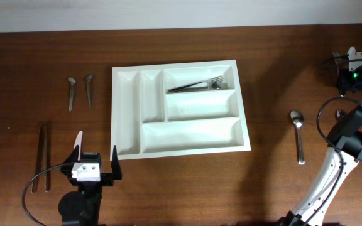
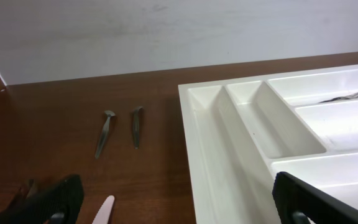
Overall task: Pack container
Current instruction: 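Lower the right gripper onto the fork handle and close it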
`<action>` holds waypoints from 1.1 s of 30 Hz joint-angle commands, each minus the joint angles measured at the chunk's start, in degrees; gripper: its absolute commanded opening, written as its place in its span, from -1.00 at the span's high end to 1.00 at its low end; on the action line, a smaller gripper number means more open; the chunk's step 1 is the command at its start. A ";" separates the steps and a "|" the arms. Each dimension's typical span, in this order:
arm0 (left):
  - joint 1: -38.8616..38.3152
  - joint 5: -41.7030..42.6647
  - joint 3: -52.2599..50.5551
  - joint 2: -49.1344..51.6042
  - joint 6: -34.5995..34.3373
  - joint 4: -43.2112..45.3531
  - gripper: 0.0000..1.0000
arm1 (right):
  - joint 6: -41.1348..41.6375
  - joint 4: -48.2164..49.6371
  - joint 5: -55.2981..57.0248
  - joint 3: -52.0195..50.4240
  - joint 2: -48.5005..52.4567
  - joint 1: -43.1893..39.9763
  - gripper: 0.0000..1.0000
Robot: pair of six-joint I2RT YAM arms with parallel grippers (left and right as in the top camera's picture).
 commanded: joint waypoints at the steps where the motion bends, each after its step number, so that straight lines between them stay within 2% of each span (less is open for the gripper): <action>1: 0.09 -0.59 -0.35 -0.39 0.94 0.02 -0.99 | -0.22 -0.31 -1.62 -0.59 2.56 0.24 0.30; 5: 0.09 -0.59 -0.35 -0.39 0.94 0.02 -0.98 | -0.22 -0.57 -1.68 -0.59 2.56 0.24 0.60; 7: 0.09 -0.59 -0.35 -0.39 0.94 0.02 -0.98 | -0.22 -0.70 -1.66 -0.59 2.56 0.24 0.67; 16: 0.09 -0.59 -0.35 -0.39 0.94 0.02 -0.98 | -0.20 -1.03 -1.66 -0.59 2.56 0.26 0.80; 29: 0.09 -0.59 -0.35 -0.39 0.94 0.02 -0.98 | -0.20 -1.29 -1.22 -0.57 2.56 0.26 0.83; 33: 0.09 -0.59 -0.35 -0.39 0.94 0.02 -0.98 | -0.20 -1.73 -1.25 -0.13 2.51 0.28 0.92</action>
